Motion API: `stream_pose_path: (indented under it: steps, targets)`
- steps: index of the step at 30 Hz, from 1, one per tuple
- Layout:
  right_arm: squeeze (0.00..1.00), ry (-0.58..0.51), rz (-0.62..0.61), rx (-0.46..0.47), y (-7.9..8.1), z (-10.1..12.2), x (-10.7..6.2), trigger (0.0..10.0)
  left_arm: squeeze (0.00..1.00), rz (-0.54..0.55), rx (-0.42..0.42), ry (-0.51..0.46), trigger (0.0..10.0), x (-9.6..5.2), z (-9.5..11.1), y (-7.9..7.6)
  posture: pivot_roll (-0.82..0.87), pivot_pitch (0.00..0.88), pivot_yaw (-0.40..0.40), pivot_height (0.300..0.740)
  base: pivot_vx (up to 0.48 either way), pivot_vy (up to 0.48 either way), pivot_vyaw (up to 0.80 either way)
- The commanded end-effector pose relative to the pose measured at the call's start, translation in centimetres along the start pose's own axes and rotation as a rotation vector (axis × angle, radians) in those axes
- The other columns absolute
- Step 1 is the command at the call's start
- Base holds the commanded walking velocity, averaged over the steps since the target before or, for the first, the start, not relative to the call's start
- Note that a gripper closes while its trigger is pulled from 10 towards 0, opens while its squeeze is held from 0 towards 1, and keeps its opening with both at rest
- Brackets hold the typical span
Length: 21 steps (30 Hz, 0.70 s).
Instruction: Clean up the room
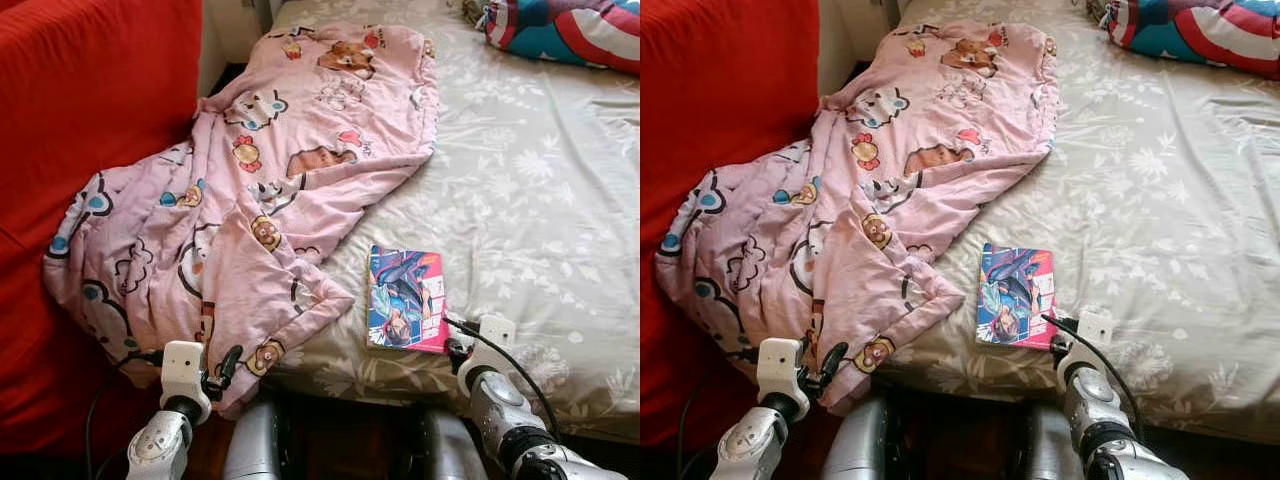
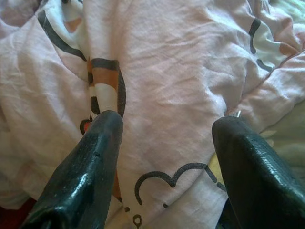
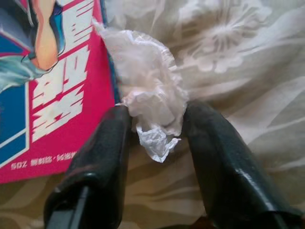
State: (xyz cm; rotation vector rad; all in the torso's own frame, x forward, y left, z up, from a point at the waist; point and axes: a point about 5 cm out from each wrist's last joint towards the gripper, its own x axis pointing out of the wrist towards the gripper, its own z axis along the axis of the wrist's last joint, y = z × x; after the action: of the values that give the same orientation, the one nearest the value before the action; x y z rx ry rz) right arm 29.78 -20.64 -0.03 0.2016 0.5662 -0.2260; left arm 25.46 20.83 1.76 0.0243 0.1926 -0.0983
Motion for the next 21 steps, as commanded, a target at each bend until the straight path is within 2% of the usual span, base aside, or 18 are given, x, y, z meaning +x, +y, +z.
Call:
stream_pose_path:
  steps: [1,21]
  targets:
    - [0.0,-0.001,-0.005,0.014,-0.1,-0.13,-0.04,0.0,0.0,0.011,0.01,0.033,10.0,-0.63,-0.61,0.54,0.14,0.203,0.08,0.604,0.0,0.0,0.0]
    - [0.0,-0.006,0.023,0.002,0.22,-0.61,-0.17,0.0,0.0,0.009,0.011,0.059,10.0,-0.7,-0.83,0.34,0.14,0.194,0.074,0.604,0.0,0.0,0.0]
